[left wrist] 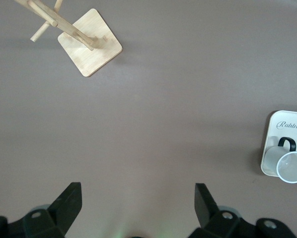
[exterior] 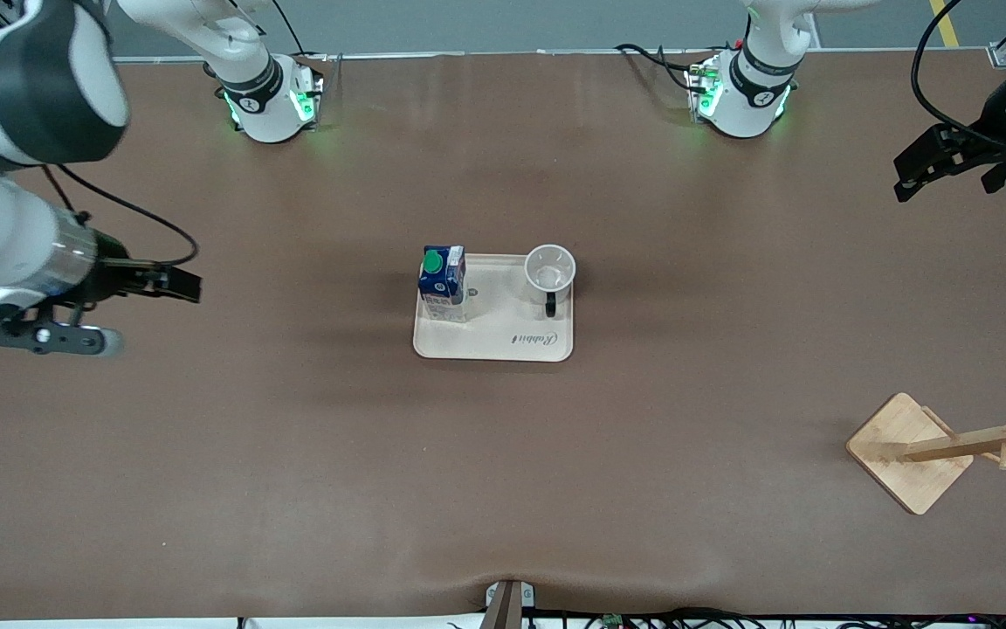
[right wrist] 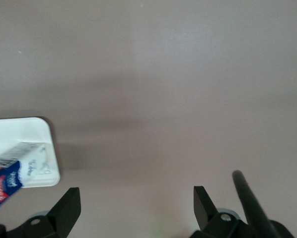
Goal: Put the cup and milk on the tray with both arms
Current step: 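Release the carton on the tray and raise the right gripper away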
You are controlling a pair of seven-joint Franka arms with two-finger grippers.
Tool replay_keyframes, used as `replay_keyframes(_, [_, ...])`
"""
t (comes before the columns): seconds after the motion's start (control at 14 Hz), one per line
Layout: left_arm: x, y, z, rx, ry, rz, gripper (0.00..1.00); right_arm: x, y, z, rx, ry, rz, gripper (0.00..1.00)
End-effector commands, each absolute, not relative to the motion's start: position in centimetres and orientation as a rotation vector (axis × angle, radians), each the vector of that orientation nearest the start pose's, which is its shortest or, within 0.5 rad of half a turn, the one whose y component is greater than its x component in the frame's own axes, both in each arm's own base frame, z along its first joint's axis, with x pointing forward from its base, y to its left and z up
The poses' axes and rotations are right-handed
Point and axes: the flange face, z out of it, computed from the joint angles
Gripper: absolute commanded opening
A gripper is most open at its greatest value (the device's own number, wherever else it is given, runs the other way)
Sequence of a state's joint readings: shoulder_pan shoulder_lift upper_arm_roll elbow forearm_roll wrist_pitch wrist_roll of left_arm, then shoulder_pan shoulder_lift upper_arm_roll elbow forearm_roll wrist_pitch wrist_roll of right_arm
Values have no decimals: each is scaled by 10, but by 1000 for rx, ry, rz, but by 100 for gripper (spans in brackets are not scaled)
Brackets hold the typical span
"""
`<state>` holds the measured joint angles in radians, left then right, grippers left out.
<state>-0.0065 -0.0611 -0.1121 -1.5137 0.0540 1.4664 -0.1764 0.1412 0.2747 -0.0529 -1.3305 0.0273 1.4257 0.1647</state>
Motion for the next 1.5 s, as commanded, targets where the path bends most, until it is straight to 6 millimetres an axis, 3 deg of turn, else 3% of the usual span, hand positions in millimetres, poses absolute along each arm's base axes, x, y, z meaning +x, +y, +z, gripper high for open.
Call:
replay_keyframes(0.0, [516, -57, 680, -3093, -105, -58, 100, 589, 22, 563, -3121, 83, 284, 100])
replay_keyframes(0.07, [517, -57, 679, -3093, -105, -55, 100, 582, 2, 564, -3115, 95, 293, 100])
replay_keyframes(0.21, [517, -57, 679, -3093, -105, -58, 100, 558, -33, 547, -3098, 135, 298, 100])
replay_keyframes(0.36, [517, -57, 678, -3093, -86, -53, 100, 530, -36, 538, -3104, 146, 190, 100])
replay_keyframes(0.5, [518, -57, 677, -3093, -86, -48, 100, 512, -35, 530, -3105, 143, 254, 100])
replay_keyframes(0.57, [518, -57, 676, -3093, -86, -45, 100, 513, -34, 532, -3103, 138, 281, 100])
replay_keyframes(0.71, [518, -50, 677, -3092, -102, -47, 100, 529, -35, 573, -3117, 138, 151, 100])
replay_keyframes(1.0, [518, -51, 677, -3094, -95, -42, 100, 556, -40, 633, -3129, 151, -7, 100])
replay_keyframes(1.07, [519, -51, 677, -3094, -95, -42, 100, 556, -39, 641, -3128, 148, -29, 100])
replay_keyframes(1.21, [519, -51, 678, -3094, -93, -45, 100, 550, -36, 633, -3125, 138, 76, 100])
replay_keyframes(1.43, [521, -51, 676, -3094, -93, -40, 100, 549, -38, 637, -3126, 157, 67, 100])
